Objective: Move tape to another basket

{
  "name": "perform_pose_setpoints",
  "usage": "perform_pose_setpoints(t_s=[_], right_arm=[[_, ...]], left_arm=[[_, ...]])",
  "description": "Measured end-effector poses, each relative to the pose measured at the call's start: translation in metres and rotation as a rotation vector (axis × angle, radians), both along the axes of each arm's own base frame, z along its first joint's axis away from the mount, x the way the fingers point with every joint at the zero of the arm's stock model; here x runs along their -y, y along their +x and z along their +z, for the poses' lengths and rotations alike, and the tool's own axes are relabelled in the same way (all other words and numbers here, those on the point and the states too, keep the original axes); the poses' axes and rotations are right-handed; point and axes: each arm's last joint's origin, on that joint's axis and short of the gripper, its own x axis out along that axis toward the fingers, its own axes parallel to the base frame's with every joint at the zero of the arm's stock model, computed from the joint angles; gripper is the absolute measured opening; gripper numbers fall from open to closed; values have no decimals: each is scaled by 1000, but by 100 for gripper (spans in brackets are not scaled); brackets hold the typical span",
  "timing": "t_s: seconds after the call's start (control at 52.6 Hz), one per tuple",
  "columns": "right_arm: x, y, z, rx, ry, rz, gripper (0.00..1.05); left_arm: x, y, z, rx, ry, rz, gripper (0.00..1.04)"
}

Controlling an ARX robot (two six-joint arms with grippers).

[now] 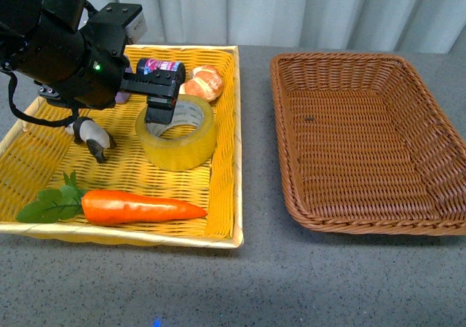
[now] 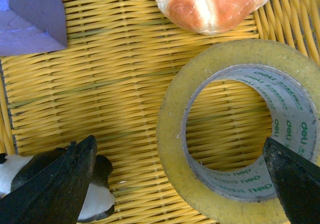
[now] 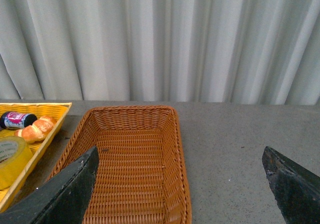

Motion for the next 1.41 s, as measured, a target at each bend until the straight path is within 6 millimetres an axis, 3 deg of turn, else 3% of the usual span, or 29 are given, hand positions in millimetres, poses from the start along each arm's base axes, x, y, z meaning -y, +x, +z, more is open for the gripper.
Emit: perform_pose_setpoints(t_s=[0.361, 0.875, 1.065, 1.236, 1.408], right_arm=[[0, 0, 0, 0, 0, 0, 96], [0, 0, 0, 0, 0, 0, 96], [0, 0, 0, 0, 0, 0, 96], [0, 0, 0, 0, 0, 0, 96], [0, 0, 0, 0, 0, 0, 96]], left_arm=[[0, 5, -17, -46, 13, 49, 98], [6, 10, -16, -55, -16, 55, 18], [8, 12, -11, -55, -5, 26, 14], [13, 23, 15, 2, -18, -152, 14], [33, 35, 65, 95, -20, -393, 14]])
